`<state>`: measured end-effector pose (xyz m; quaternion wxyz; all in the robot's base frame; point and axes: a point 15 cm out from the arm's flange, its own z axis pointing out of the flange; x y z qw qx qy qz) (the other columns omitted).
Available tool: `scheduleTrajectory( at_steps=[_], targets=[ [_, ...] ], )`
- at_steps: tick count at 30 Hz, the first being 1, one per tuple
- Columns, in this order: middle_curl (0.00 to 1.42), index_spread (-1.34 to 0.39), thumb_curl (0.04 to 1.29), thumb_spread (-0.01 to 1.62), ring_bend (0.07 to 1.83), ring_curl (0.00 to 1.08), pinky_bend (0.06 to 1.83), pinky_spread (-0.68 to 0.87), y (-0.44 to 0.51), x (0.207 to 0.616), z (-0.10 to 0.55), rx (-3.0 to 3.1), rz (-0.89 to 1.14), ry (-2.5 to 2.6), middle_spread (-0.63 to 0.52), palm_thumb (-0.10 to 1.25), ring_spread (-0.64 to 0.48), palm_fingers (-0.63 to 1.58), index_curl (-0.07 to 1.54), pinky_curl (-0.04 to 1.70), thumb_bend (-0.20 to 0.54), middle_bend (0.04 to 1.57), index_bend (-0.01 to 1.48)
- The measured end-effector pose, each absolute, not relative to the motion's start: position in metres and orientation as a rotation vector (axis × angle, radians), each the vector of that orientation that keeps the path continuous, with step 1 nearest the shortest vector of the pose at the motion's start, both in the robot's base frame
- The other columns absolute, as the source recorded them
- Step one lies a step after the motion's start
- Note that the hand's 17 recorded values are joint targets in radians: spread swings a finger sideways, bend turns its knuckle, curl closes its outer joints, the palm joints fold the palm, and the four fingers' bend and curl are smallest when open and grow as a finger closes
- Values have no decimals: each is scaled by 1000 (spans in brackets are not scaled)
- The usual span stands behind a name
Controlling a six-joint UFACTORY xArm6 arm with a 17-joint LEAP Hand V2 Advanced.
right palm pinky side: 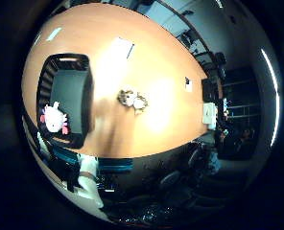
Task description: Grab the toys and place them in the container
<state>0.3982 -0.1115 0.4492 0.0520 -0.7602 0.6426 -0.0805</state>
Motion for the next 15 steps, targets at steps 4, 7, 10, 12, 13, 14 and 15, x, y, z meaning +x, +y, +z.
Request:
scheduleTrajectory(
  at_steps=[4, 7, 10, 12, 13, 14, 15],
  targets=[
    [349, -353, 287, 1005, 392, 217, 310, 483, -166, 405, 425, -2284, -207, 2052, -50, 486, 150, 267, 305, 415, -27, 268, 162],
    [347, -343, 286, 1004, 379, 214, 303, 474, -201, 408, 404, -2276, -196, 2117, -39, 486, 160, 257, 297, 393, -27, 265, 161],
    [345, -338, 286, 1003, 367, 212, 308, 468, -224, 411, 383, -2264, -167, 2157, -31, 486, 163, 251, 292, 380, -27, 255, 160],
    [343, -332, 286, 1005, 345, 209, 312, 462, -239, 414, 367, -2256, -148, 2181, -23, 482, 166, 241, 290, 370, -27, 247, 163],
    [341, -330, 287, 1005, 337, 209, 318, 460, -243, 415, 359, -2258, -135, 2190, -20, 482, 170, 236, 289, 367, -27, 241, 159],
    [341, -326, 287, 1005, 337, 209, 322, 460, -249, 418, 351, -2260, -128, 2198, -17, 481, 172, 234, 287, 365, -27, 236, 158],
    [341, -321, 288, 1005, 330, 209, 327, 460, -254, 421, 341, -2265, -119, 2206, -10, 481, 174, 225, 286, 362, -26, 234, 157]
  ],
)
